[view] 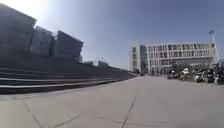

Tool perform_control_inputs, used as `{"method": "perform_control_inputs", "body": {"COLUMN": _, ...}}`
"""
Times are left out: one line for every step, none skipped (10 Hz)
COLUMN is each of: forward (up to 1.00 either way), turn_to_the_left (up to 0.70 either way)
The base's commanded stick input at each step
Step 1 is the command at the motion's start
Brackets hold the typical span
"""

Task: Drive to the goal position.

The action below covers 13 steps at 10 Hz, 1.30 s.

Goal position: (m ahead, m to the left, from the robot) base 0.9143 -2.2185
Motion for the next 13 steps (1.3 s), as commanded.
{"method": "perform_control_inputs", "body": {"forward": 1.0, "turn_to_the_left": 0.02}}
{"method": "perform_control_inputs", "body": {"forward": 1.0, "turn_to_the_left": 0.02}}
{"method": "perform_control_inputs", "body": {"forward": 1.0, "turn_to_the_left": 0.02}}
{"method": "perform_control_inputs", "body": {"forward": 1.0, "turn_to_the_left": 0.02}}
{"method": "perform_control_inputs", "body": {"forward": 1.0, "turn_to_the_left": 0.02}}
{"method": "perform_control_inputs", "body": {"forward": 1.0, "turn_to_the_left": 0.02}}
{"method": "perform_control_inputs", "body": {"forward": 1.0, "turn_to_the_left": 0.02}}
{"method": "perform_control_inputs", "body": {"forward": 1.0, "turn_to_the_left": 0.02}}
{"method": "perform_control_inputs", "body": {"forward": 1.0, "turn_to_the_left": 0.02}}
{"method": "perform_control_inputs", "body": {"forward": 1.0, "turn_to_the_left": 0.02}}
{"method": "perform_control_inputs", "body": {"forward": 1.0, "turn_to_the_left": 0.02}}
{"method": "perform_control_inputs", "body": {"forward": 1.0, "turn_to_the_left": 0.02}}
{"method": "perform_control_inputs", "body": {"forward": 1.0, "turn_to_the_left": 0.02}}
